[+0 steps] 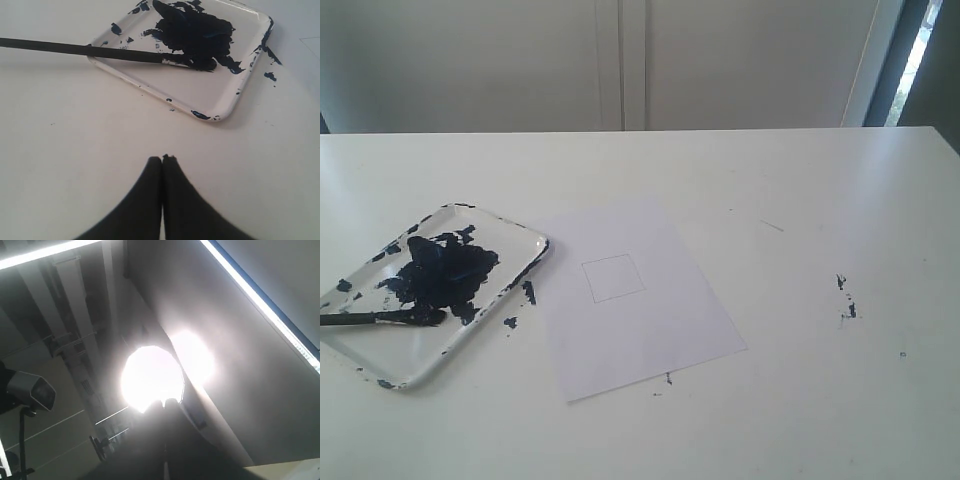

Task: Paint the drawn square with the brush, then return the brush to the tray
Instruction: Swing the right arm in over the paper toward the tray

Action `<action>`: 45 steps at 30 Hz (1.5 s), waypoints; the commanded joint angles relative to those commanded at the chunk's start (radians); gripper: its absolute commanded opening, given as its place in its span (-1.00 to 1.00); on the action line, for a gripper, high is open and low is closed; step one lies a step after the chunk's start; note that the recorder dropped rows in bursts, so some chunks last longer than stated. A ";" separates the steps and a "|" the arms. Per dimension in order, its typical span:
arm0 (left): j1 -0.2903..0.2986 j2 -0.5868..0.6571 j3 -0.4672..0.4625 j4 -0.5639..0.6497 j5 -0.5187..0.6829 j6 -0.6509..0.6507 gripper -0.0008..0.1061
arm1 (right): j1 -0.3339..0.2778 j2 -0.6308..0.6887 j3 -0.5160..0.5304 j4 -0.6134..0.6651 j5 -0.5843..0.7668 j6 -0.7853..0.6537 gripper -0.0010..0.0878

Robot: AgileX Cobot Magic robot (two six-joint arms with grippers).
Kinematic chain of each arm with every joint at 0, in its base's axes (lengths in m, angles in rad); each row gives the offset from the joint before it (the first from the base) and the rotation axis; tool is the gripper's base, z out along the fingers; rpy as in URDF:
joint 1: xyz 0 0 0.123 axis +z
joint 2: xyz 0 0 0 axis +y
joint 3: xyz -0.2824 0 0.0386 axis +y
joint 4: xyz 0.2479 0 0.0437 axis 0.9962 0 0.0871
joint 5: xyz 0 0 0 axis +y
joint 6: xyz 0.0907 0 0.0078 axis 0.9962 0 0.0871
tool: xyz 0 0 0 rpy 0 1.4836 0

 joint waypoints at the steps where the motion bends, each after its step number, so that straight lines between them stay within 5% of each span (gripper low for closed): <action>1: 0.000 0.000 0.000 0.000 0.000 0.000 -0.89 | 0.000 0.021 -0.023 0.000 0.013 -0.006 -0.98; 12: 0.000 0.000 0.000 0.000 -0.017 0.000 -0.89 | 0.000 0.773 -0.381 -0.017 0.062 -0.233 -0.98; 17: 0.000 0.000 0.000 0.000 -0.017 0.000 -0.89 | 0.000 1.049 -0.505 -0.022 0.067 -0.456 -0.98; 28: 0.000 0.000 0.000 0.000 -0.017 0.000 -0.89 | 0.000 1.354 -0.664 -0.022 0.209 -0.553 -0.98; 38: 0.000 0.000 0.000 0.000 -0.017 0.000 -0.89 | 0.000 1.499 -0.845 -0.057 0.308 -0.565 -0.98; 45: 0.000 0.000 0.000 0.000 -0.017 0.000 -0.89 | 0.000 1.646 -1.034 -0.061 0.500 -0.697 -0.98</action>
